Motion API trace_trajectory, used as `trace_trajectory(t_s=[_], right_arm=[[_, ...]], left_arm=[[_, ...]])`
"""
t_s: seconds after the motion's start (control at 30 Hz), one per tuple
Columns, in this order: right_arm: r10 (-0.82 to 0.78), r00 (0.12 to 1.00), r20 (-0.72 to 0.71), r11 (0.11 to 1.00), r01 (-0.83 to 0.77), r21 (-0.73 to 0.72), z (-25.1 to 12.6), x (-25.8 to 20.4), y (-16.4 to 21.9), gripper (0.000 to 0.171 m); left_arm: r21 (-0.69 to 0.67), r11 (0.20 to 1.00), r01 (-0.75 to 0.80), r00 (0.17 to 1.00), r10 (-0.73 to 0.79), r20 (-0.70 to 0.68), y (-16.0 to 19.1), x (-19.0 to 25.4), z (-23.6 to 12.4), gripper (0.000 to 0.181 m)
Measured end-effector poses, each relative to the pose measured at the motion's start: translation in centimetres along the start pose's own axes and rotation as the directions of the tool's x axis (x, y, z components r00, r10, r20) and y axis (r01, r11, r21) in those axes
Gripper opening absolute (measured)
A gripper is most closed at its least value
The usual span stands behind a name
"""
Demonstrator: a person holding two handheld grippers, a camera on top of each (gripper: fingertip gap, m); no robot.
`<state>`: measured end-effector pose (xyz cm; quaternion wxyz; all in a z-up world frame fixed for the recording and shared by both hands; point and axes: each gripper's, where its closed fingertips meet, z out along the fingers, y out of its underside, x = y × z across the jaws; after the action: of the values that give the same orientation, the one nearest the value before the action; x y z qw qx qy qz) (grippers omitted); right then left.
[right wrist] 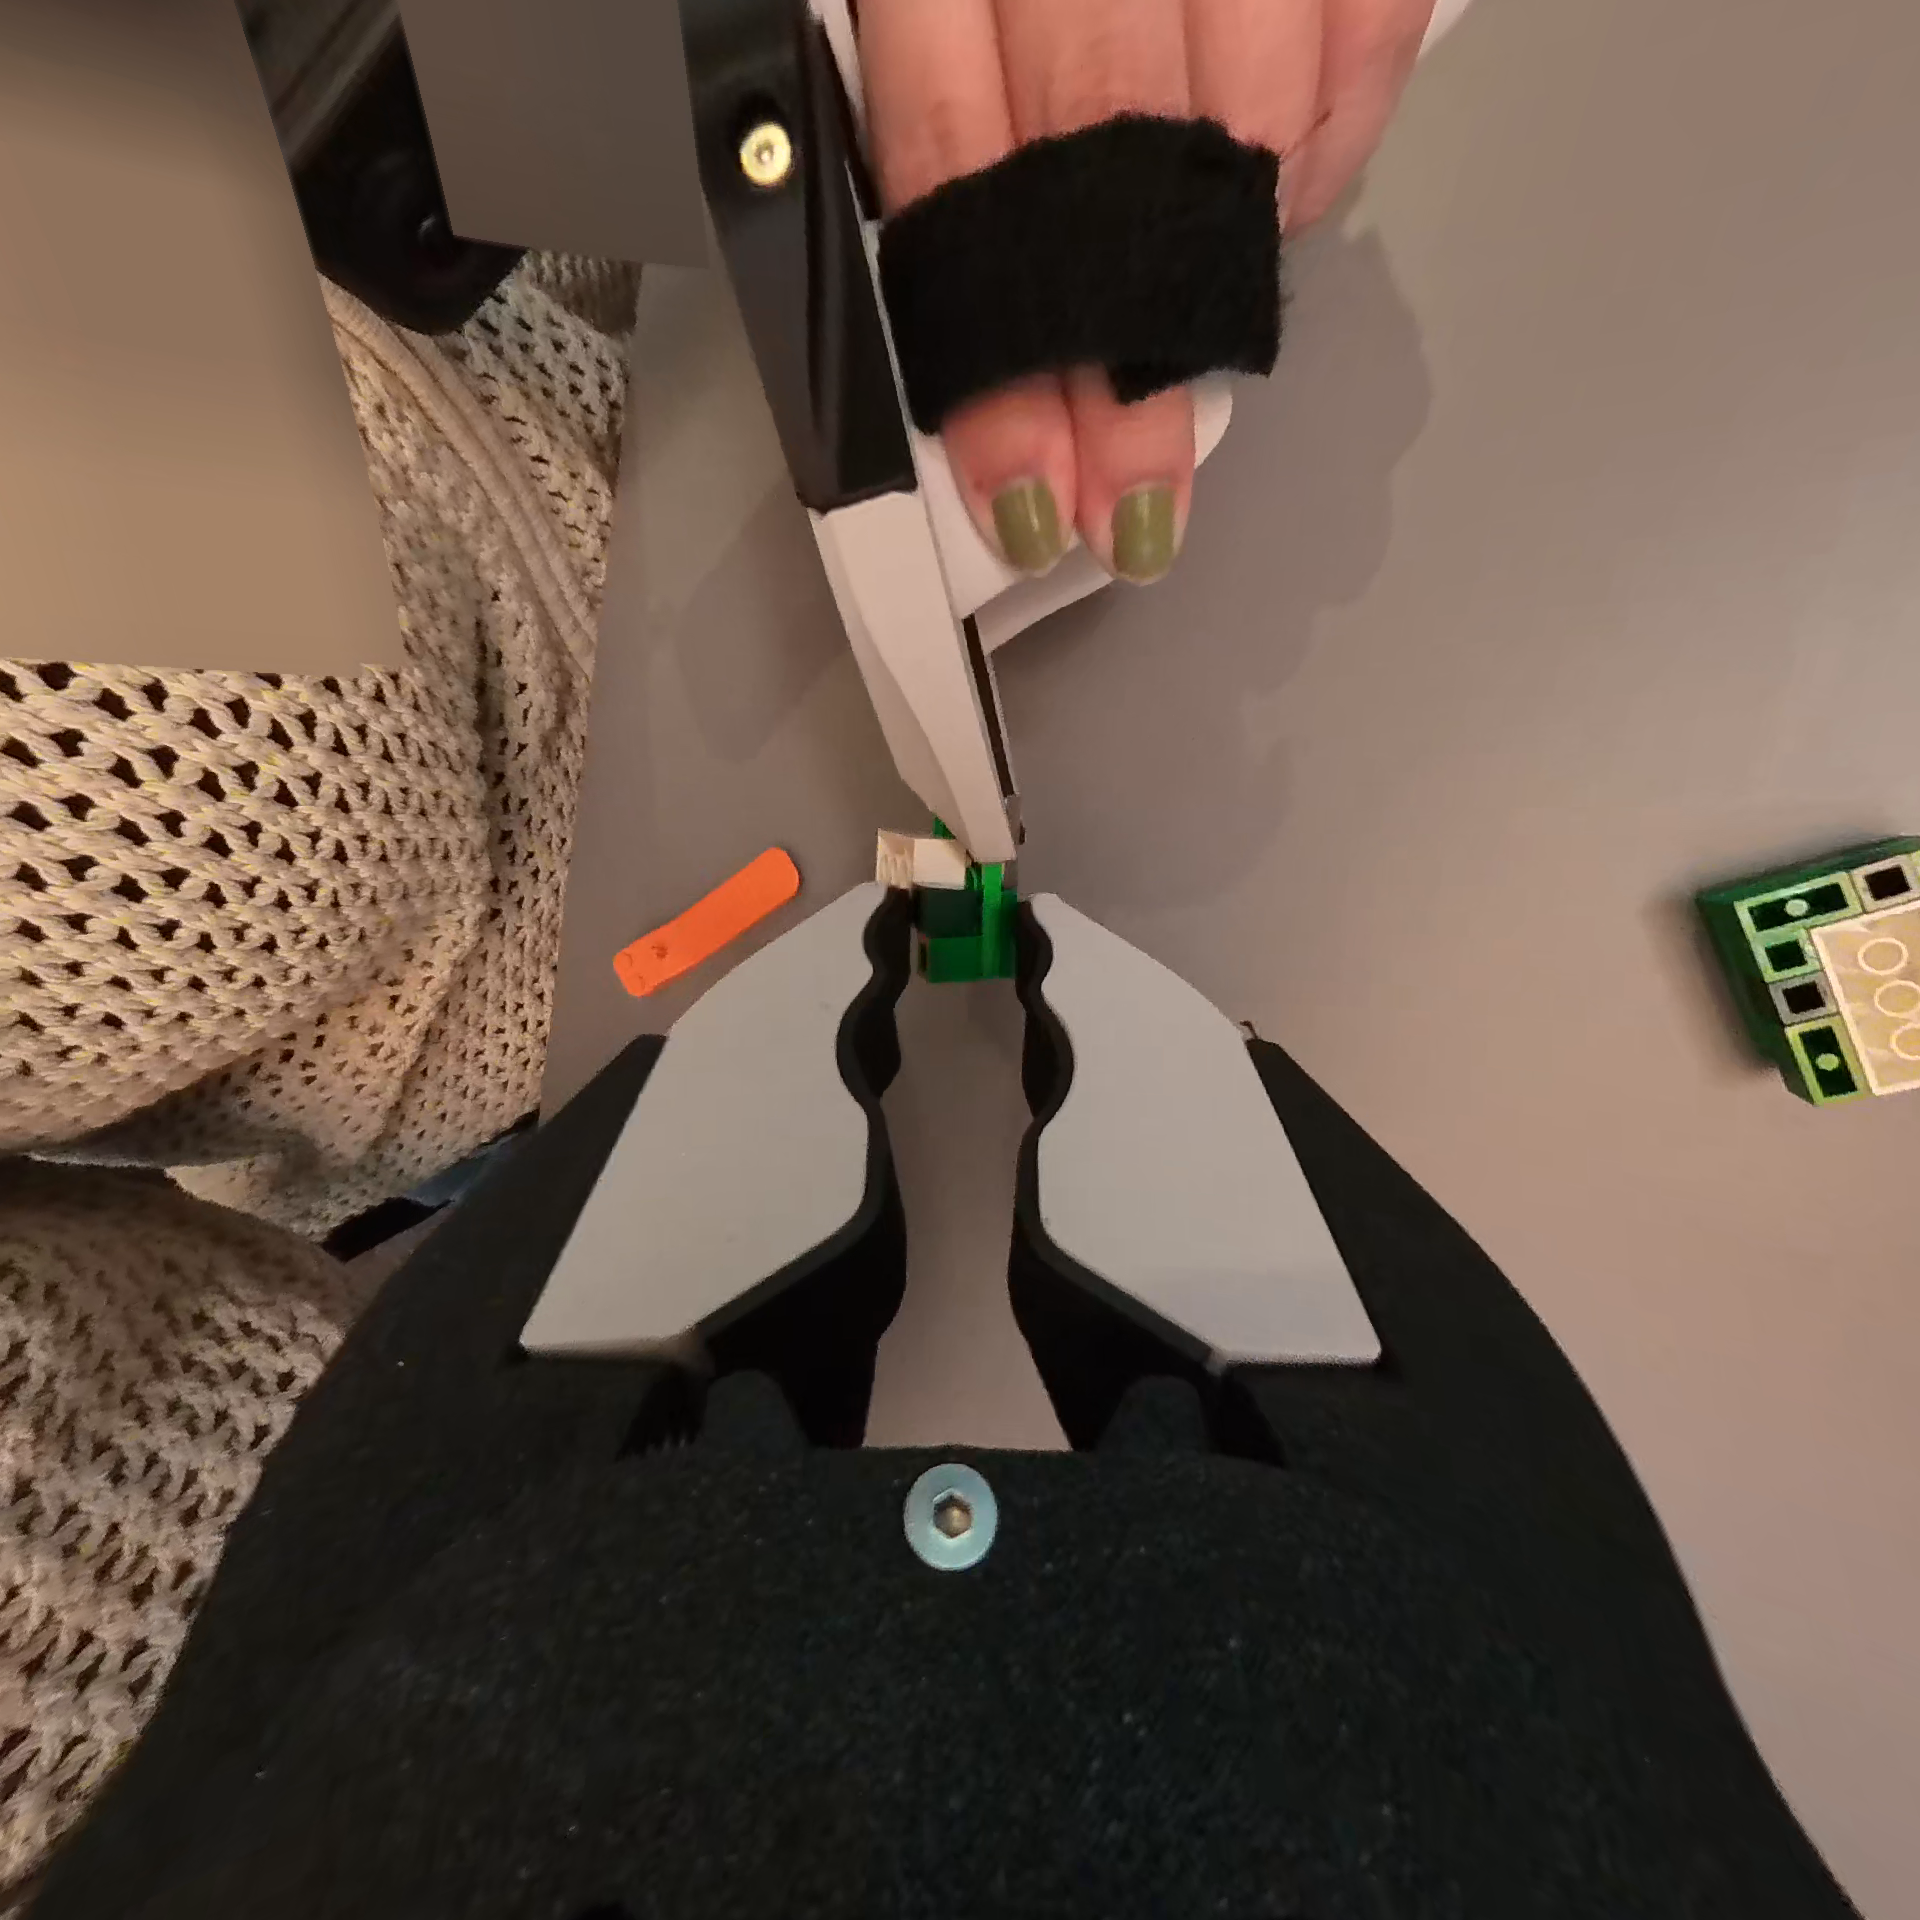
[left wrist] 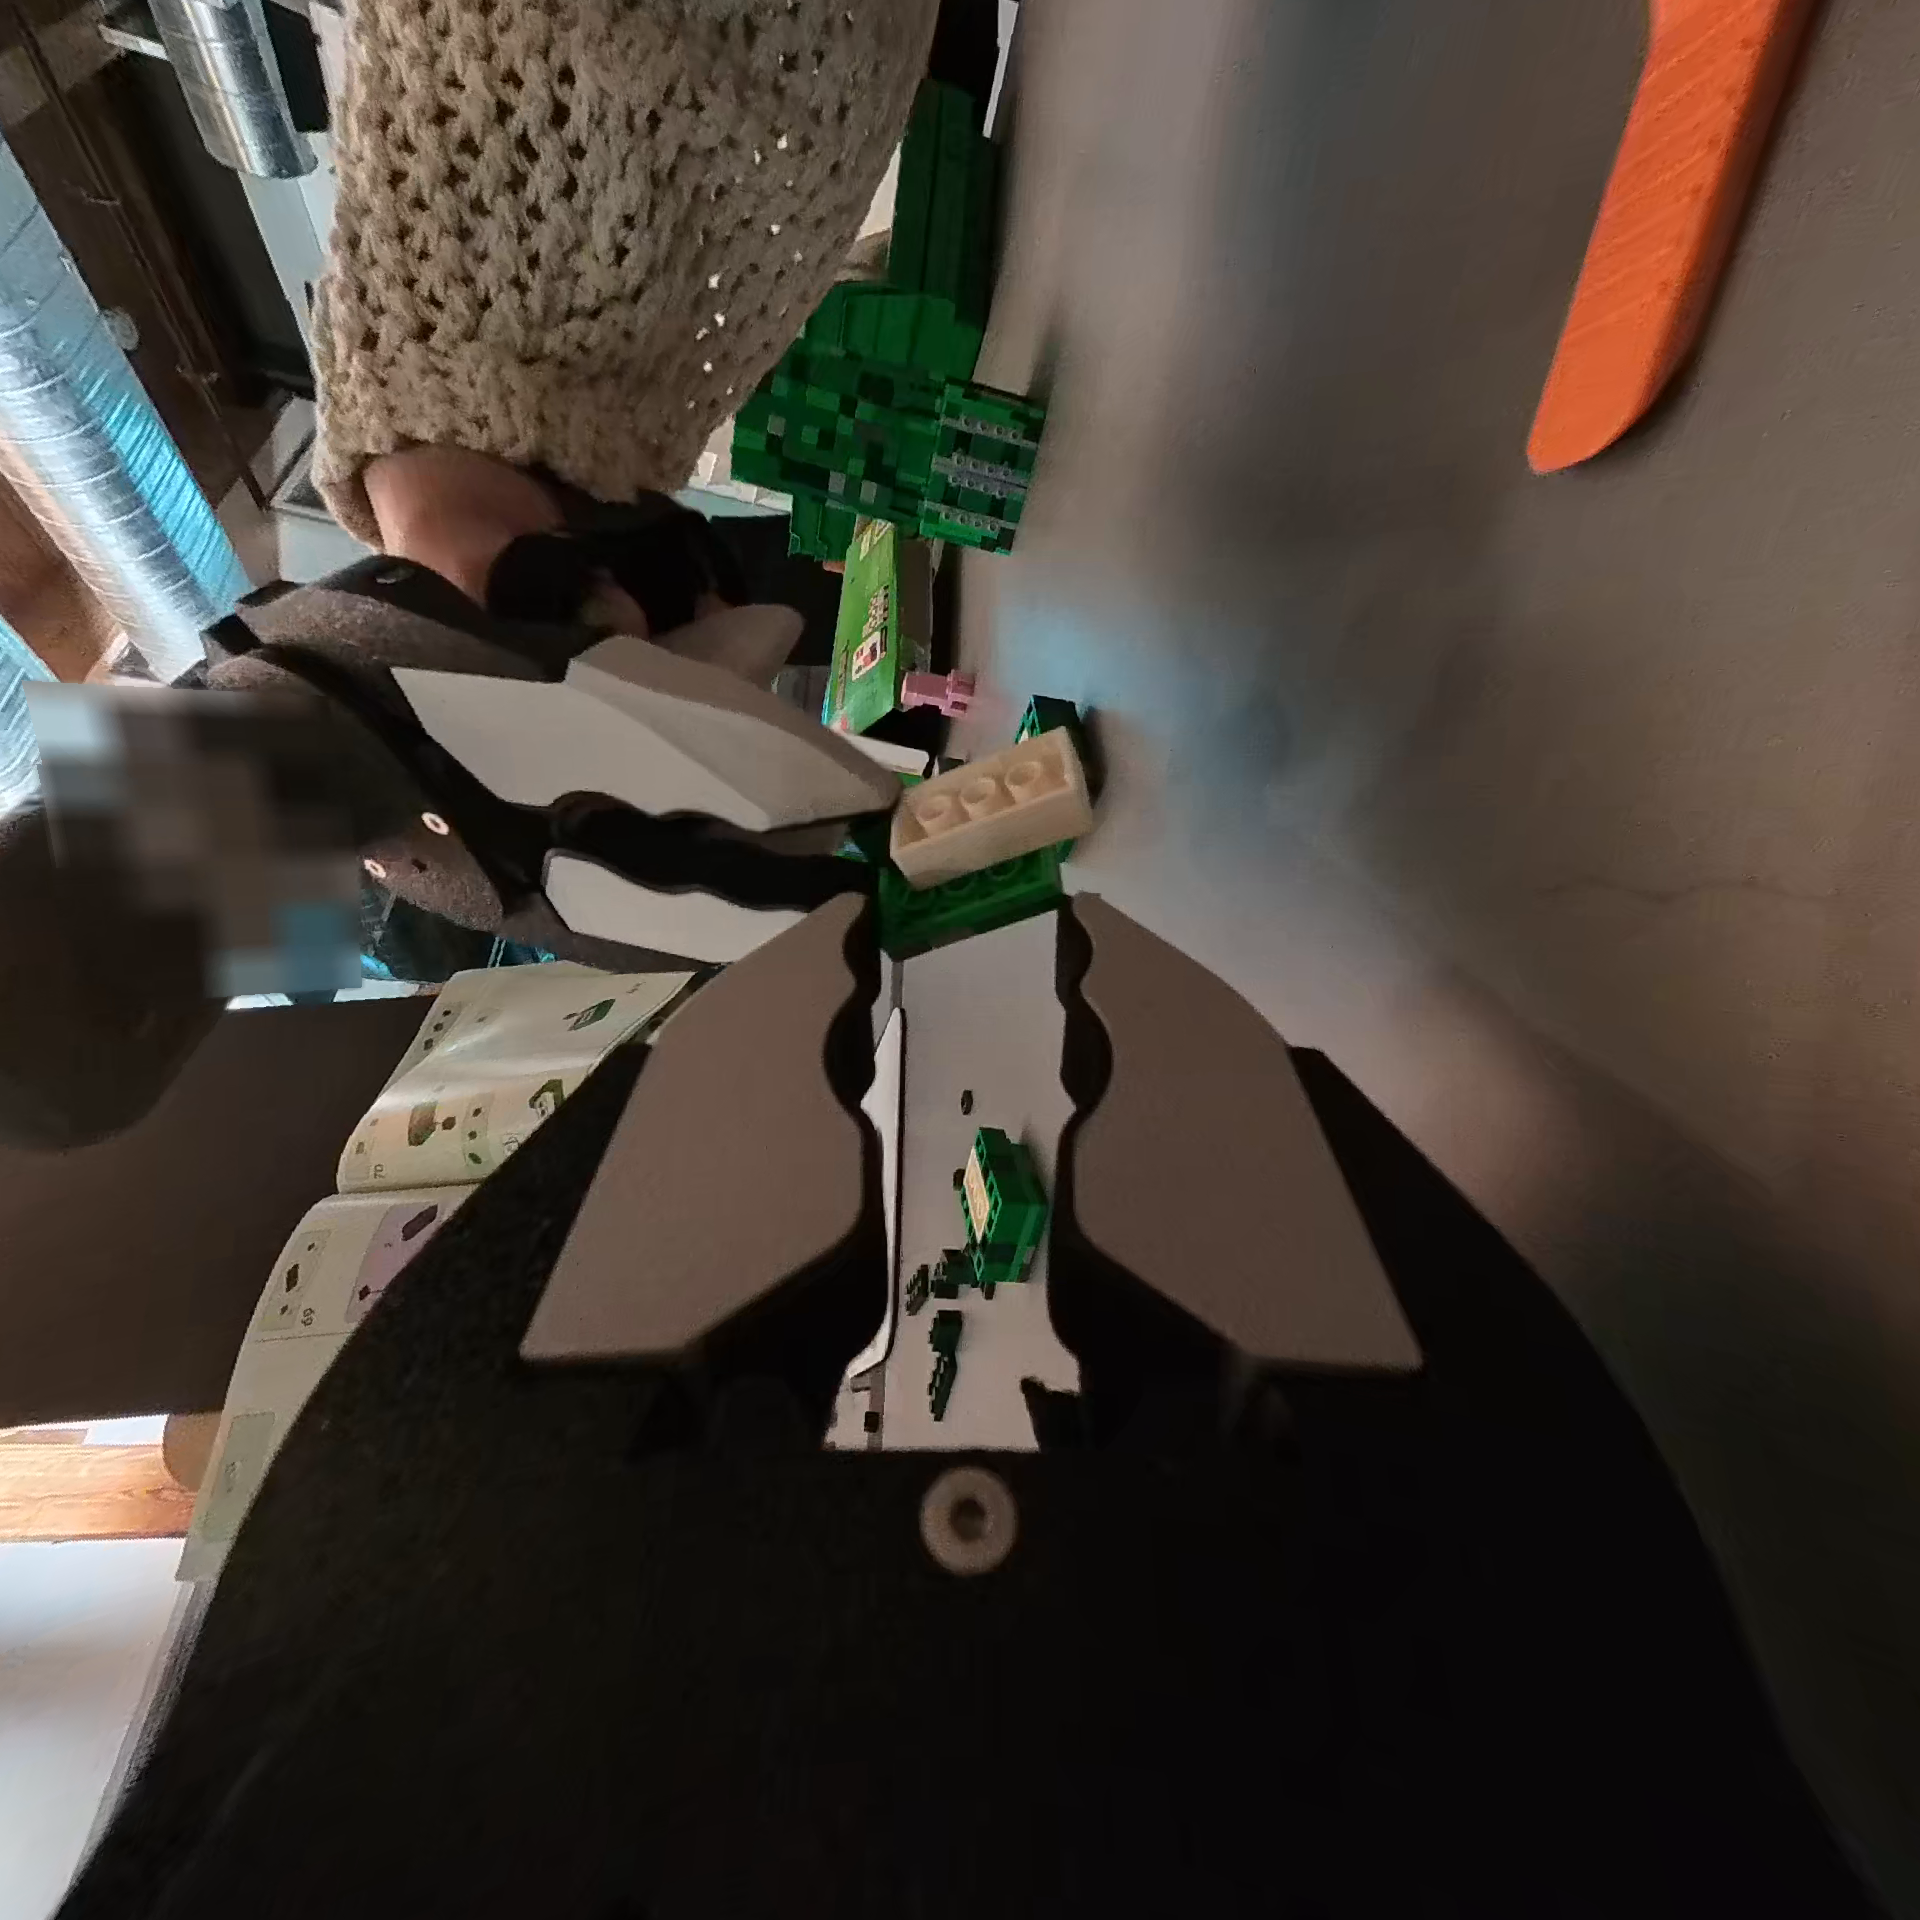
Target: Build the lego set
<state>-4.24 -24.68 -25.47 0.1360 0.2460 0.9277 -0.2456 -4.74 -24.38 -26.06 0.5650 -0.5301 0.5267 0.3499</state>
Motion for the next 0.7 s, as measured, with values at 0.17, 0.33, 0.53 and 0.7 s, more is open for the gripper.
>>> trace_trajectory(t_s=[0.17,0.33,0.53,0.7], right_arm=[[0.003,1.000,0.011,1.000,-0.002,-0.011,0.18,-0.16,0.14,0.018],[-0.008,1.000,0.027,1.000,0.008,-0.024,0.45,-0.36,0.42,0.017],[-0.076,0.997,0.034,0.997,0.077,-0.029,0.49,-0.31,0.53,0.017],[-0.109,0.993,0.041,0.993,0.110,-0.028,0.52,-0.20,0.57,0.017]], left_arm=[[0.008,1.000,-0.006,1.000,0.006,-0.008,-0.22,0.19,0.05,0.032],[0.011,1.000,-0.020,1.000,0.020,-0.020,-0.36,0.51,0.15,0.032],[0.012,0.999,-0.037,0.999,0.037,-0.018,-0.43,0.57,0.17,0.032],[0.009,0.999,-0.046,0.999,0.046,-0.017,-0.38,0.61,0.19,0.032]])
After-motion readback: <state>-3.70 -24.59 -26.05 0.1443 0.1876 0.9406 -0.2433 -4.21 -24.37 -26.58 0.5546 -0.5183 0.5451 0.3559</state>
